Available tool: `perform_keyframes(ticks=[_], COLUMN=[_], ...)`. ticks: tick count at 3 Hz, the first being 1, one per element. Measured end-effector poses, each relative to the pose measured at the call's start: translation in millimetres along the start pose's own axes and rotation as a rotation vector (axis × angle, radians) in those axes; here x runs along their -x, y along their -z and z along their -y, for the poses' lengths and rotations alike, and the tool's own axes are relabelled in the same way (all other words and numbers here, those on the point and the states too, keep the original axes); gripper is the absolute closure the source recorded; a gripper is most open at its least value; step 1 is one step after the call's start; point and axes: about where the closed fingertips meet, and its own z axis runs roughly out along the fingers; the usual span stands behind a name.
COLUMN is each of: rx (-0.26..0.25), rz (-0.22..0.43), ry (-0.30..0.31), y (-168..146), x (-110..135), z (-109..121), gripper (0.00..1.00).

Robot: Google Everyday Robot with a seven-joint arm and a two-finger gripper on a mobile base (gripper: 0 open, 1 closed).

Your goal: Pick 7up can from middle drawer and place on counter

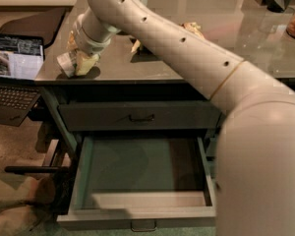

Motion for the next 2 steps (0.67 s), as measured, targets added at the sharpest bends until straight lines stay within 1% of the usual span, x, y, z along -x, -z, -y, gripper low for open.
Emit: perform_keyframes(ticks=[1,2], rx=[-0.010,-0.029], rz=[-0.018,-0.037], ry=[-0.053,-0.087], y=[-10.7,-13.0], x=[-20.4,-30.2], z=[19.4,37.2], gripper=[1.00,0.81])
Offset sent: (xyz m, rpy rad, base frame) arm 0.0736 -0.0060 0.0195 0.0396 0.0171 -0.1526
